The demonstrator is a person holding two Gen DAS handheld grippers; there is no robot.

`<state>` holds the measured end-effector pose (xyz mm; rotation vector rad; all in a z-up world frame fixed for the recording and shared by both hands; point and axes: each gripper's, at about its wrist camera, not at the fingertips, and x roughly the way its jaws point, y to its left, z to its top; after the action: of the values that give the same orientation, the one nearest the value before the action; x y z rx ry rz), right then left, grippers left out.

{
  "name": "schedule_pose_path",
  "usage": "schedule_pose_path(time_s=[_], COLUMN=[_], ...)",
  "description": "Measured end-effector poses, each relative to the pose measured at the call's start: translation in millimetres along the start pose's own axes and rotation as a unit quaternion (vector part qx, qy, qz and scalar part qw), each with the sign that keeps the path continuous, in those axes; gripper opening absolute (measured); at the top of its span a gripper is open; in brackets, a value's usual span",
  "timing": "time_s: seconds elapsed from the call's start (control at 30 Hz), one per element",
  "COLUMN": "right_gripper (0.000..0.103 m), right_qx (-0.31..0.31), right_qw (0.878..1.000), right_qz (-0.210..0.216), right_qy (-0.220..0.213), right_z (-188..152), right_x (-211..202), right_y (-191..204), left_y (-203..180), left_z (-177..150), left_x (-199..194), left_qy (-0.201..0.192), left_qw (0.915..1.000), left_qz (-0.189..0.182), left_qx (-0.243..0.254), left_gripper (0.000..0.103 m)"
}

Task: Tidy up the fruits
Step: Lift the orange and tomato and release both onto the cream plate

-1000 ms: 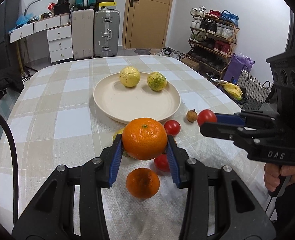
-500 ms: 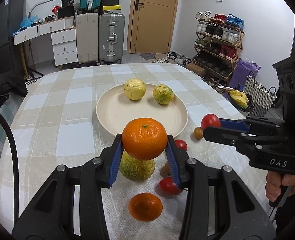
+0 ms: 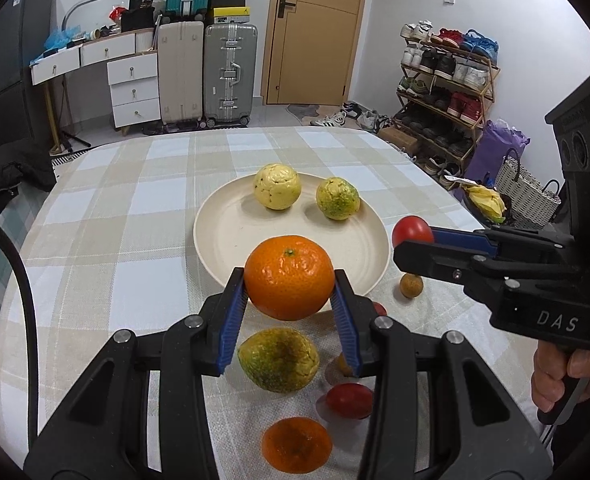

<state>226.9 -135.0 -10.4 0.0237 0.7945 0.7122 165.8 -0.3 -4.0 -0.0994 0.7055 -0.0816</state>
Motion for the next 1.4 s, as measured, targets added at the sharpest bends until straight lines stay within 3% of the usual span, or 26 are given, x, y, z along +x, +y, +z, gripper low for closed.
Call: schedule_pose_path(time_s=[0.5,1.27,1.4], right_gripper=[0.029,0.030,0.044], right_qx=[0.053,0.067,0.069], right_qw=[0.998,0.996,0.997], right_qz=[-0.014,-0.024,-0.017], right_qy=[0.031,0.051,0.038], right_z=[7.2,1.0,-1.7], right_x=[45.0,61.5,52.9], right_y=[-27.8,-42.6,-44.2], left_y=[4.5,-0.9,0.7], left_z=[7.1,5.9,6.1], left_x=[58.1,83.4,79.7], left_qy=[0.047,0.071,0.073], left_qw=[0.9987,0.9965,0.9965], left_qz=[0.021,0.044,0.041], left_qx=[0.000,0.009,0.004], left_gripper=[0.039,0.039,0.040])
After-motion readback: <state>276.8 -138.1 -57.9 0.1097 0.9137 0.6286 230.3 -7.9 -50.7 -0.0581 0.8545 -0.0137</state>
